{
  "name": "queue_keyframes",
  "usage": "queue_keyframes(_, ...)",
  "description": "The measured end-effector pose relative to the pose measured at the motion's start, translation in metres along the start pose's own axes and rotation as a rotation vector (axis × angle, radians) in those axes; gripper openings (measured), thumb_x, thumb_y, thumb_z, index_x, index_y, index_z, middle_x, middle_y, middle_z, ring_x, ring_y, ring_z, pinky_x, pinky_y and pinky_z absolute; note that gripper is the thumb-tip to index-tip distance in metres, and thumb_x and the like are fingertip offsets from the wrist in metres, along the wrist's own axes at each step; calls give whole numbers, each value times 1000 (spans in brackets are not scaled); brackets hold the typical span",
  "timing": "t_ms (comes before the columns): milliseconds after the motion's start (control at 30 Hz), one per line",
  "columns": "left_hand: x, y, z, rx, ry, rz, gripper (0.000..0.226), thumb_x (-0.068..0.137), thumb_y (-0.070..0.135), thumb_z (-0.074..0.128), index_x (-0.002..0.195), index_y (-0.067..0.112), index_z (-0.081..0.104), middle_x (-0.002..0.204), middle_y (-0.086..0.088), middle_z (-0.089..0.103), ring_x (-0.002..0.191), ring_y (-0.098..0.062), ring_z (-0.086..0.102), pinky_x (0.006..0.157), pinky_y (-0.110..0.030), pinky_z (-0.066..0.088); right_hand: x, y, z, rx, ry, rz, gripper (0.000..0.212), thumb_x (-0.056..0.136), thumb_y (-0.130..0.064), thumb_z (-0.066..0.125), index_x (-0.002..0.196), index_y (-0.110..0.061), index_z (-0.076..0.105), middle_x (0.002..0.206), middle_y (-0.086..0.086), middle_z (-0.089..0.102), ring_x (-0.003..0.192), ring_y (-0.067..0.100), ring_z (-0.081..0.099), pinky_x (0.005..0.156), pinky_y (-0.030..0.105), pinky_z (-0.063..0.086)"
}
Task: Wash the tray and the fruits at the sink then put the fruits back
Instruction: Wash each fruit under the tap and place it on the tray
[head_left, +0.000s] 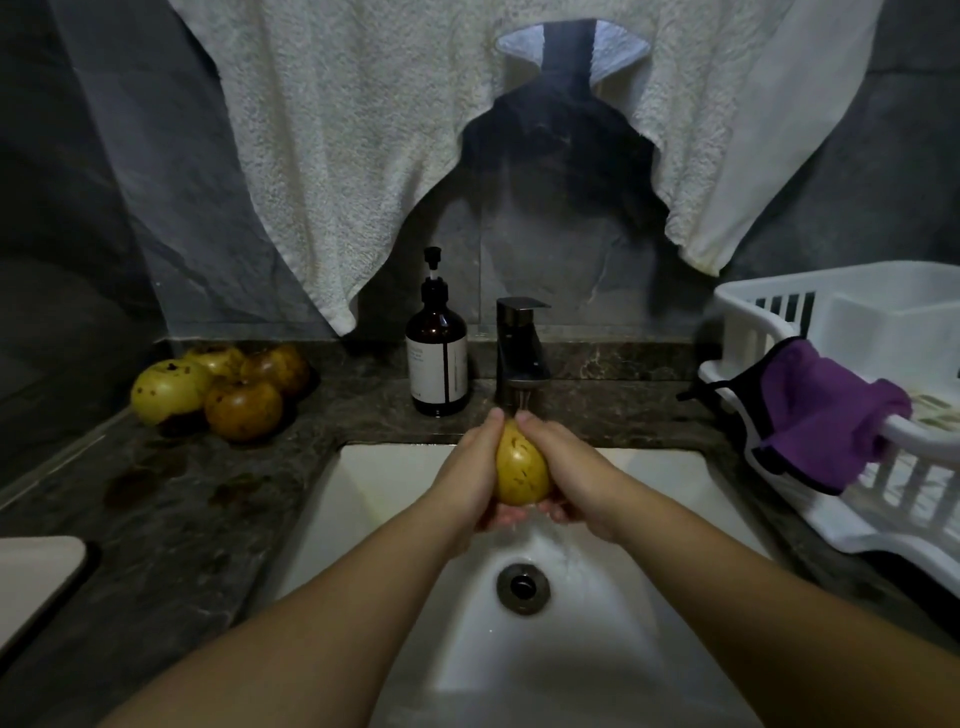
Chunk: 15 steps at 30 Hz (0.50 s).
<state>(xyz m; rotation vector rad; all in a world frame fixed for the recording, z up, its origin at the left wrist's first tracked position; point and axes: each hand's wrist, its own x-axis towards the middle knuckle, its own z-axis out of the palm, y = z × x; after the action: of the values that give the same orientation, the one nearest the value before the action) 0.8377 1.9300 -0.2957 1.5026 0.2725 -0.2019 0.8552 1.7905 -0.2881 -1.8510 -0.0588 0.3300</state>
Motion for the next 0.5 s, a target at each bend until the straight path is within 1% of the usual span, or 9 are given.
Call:
queue_keyframes(67,-2,2,-3,-64,-35,-79,63,88,83,51,124,33,63,99,-14,79,75,-27,78,59,-33,61,0,0,-2,40,17,-134,32,96,-60,54,123,-42,57,106,0,67,80,12,66,47,18,46)
queue_keyframes(100,-2,2,-4,-79,-53,-100,67,86,84,54,123,30,64,96,-14,80,73,-24,78,59,-31,60,0,0,-3,42,15,-175,27,97,-55,56,122,-45,56,109,-2,66,87,11,65,51,17,48)
queue_keyframes(133,-2,3,-4,-83,-61,-93,66,85,83,56,123,30,64,98,-13,79,74,-23,78,59,-31,60,0,0,-4,35,12,-175,26,98,-57,55,122,-47,54,112,-2,65,93,12,65,56,20,49)
queue_keyframes(200,1,1,-4,-19,-21,10,53,86,79,59,119,37,61,112,-10,74,87,-24,77,63,-33,60,0,-1,-1,-25,10,-55,45,93,-75,44,125,-44,50,116,3,64,100,21,65,65,29,47)
queue_keyframes(267,-1,0,0,16,-5,70,43,88,74,61,115,40,59,120,-8,66,99,-27,73,67,-36,62,2,0,1,-79,31,52,63,87,-86,36,125,-37,49,114,7,64,99,25,67,68,32,49)
queue_keyframes(333,-2,1,3,-63,-65,-21,51,90,74,59,124,35,60,118,-14,70,94,-30,76,70,-42,65,1,1,0,-119,73,-71,59,89,-80,44,124,-33,52,112,2,64,97,18,65,72,34,52)
queue_keyframes(400,-3,3,4,-94,-83,-92,58,92,76,53,129,32,59,106,-17,74,79,-28,77,74,-42,64,2,4,-4,-220,114,-236,53,89,-73,52,126,-36,53,116,-5,62,100,11,61,82,36,53)
queue_keyframes(433,-2,3,5,-79,-65,-72,56,94,76,51,129,33,58,105,-16,74,78,-27,76,76,-42,63,3,6,-5,-212,97,-241,51,89,-73,52,127,-38,52,116,-5,63,100,10,61,83,35,53)
queue_keyframes(500,2,0,7,19,1,69,40,98,70,49,123,40,57,113,-10,69,88,-27,74,77,-46,63,1,2,-4,-58,51,-71,49,92,-78,41,120,-40,53,104,0,67,82,13,66,65,30,50)
